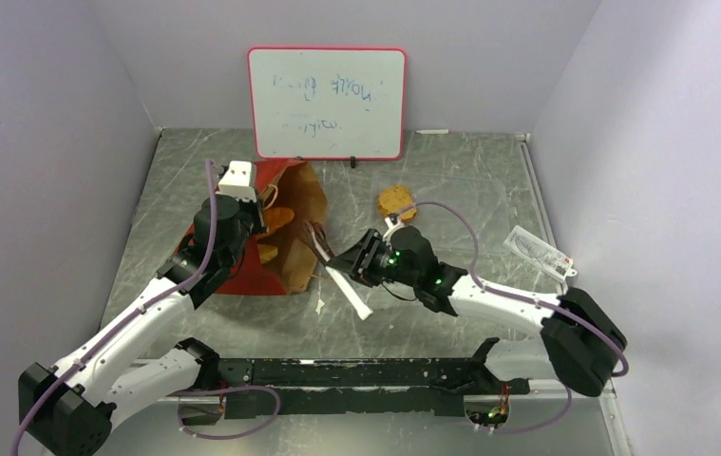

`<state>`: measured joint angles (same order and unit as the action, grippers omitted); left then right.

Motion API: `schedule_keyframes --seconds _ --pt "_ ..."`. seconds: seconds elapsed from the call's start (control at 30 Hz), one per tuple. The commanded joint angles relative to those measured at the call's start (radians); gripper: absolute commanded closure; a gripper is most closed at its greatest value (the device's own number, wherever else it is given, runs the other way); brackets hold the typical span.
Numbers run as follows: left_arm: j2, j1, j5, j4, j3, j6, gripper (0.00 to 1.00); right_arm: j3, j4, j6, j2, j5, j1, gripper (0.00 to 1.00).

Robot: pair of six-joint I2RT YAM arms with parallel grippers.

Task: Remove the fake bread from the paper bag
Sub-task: Pick up the fake bread from the paper bag.

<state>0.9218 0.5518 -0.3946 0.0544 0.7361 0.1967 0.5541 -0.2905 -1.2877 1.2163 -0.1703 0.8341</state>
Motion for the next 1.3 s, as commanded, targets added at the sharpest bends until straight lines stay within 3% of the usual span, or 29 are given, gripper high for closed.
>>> schedule_keyframes --seconds 0.0,0.47,1.27 --pt "-0.022 0.005 0.023 -0.011 0.019 -0.012 0.93 0.062 -0.139 -0.03 0.085 -0.024 0.019 0.58" --pt "-0.032 0.005 0.035 -0.016 0.011 -0.021 0.93 0.148 -0.241 -0.057 0.312 -0.054 0.023 0.55" --pt "-0.027 0.005 0.06 -0.034 -0.008 -0.033 0.93 0.266 -0.31 -0.055 0.522 -0.083 -0.005 0.55"
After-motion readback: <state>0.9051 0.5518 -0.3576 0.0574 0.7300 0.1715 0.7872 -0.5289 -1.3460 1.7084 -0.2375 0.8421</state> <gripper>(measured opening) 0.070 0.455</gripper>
